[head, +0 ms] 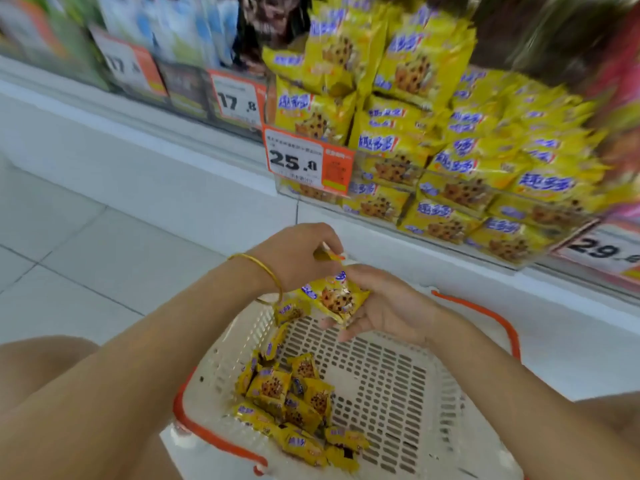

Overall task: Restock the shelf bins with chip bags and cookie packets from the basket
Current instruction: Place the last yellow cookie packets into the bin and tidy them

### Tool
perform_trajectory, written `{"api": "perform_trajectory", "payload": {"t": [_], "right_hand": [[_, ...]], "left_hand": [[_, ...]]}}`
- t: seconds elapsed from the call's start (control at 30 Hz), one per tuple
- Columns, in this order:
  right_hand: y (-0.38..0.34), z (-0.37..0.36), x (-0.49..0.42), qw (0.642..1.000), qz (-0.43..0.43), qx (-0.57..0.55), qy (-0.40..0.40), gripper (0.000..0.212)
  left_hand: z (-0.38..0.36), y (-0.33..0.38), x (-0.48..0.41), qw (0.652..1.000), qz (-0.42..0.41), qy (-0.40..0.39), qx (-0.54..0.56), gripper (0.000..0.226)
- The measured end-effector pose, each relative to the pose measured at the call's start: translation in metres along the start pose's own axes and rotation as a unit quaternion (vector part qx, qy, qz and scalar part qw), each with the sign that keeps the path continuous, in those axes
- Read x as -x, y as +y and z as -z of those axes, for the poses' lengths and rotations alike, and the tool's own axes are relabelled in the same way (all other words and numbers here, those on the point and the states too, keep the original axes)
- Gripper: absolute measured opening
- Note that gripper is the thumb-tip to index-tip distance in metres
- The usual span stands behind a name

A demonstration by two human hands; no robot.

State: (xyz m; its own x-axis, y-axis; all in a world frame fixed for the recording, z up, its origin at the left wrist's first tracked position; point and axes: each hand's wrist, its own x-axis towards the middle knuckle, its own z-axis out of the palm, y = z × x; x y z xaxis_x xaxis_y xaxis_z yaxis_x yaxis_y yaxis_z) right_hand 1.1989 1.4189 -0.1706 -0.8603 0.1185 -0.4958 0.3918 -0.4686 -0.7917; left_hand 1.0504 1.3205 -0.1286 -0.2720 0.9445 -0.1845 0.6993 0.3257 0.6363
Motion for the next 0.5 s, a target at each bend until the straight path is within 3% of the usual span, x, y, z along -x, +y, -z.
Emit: {"api": "perform_trajectory", "payload": {"t": [0.1, 0.17, 0.33, 0.5], "right_hand": [[-0.027, -0.032, 0.03, 0.966, 0.078, 0.197, 0.149, 0.032], [-0.047, -0.047, 0.047, 0.938, 0.129, 0.261, 0.189, 0.027], [-0.101, -0.073, 0.074, 0.868, 0.287, 0.291, 0.282, 0.03], [-0.141, -0.071, 0.072, 0.827, 0.348, 0.258, 0.359, 0.037]], "left_hand": [[0.018, 0.012, 0.01, 0.997, -0.047, 0.05, 0.035, 0.018], [0.04, 0.023, 0.018, 0.991, -0.071, 0.093, 0.057, 0.014], [0.106, 0.041, 0.023, 0.923, -0.109, 0.367, -0.039, 0.009], [0.115, 0.032, 0.0, 0.919, -0.105, 0.327, -0.195, 0.051]]}}
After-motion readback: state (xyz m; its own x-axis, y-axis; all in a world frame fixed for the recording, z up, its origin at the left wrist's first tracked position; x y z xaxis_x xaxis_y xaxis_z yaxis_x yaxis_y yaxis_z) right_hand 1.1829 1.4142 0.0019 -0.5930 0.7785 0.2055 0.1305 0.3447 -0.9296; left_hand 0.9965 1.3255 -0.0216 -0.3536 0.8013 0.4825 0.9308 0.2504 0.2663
